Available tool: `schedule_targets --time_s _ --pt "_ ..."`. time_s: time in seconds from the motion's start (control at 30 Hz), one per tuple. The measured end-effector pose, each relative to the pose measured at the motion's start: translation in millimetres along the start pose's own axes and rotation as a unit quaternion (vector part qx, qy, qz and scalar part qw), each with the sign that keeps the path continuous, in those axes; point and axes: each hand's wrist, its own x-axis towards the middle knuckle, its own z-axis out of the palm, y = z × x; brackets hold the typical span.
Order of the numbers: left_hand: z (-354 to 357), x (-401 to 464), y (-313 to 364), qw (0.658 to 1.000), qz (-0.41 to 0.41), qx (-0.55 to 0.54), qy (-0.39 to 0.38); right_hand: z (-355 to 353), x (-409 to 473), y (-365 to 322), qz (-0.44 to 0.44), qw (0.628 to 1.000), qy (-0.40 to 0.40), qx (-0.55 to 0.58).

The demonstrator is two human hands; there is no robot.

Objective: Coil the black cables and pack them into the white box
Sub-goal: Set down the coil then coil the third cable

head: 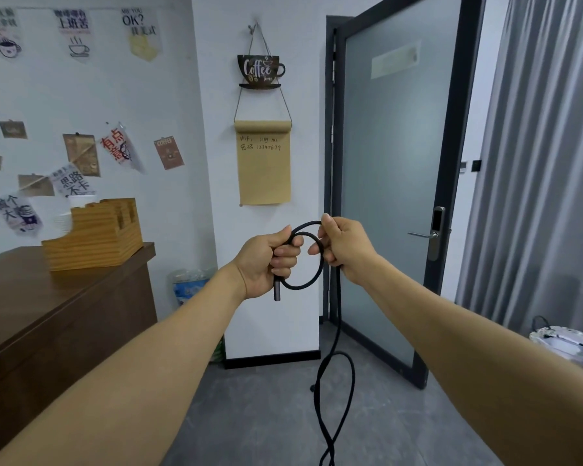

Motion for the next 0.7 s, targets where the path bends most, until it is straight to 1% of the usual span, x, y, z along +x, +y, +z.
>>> schedule_targets --time_s 0.1,0.17,0.27,0.43,0.57,0.7 --pt "1 -1 0 1.000 -0.005 -0.014 0.005 1 -1 0 0.015 1.000 0.007 0.020" --pt "1 -2 -1 1.000 -0.002 -0.017 0.019 0 -2 1 0.013 1.000 0.001 0.012" --pt "-1 -1 2 0.997 0.035 -0.035 0.065 -1 -4 6 -0.008 0.999 -0.022 -0.037" --pt "-13 -4 16 0.986 0.078 -0.052 0.142 -10 -6 22 -0.016 0.997 -0.037 -0.063" --pt "-28 -9 25 0.969 0.115 -0.066 0.210 -22 -10 37 -0.006 0.996 -0.033 -0.079" --pt "-47 -16 29 0.936 0.140 -0.122 0.300 -37 -16 51 0.019 0.995 -0.002 -0.099"
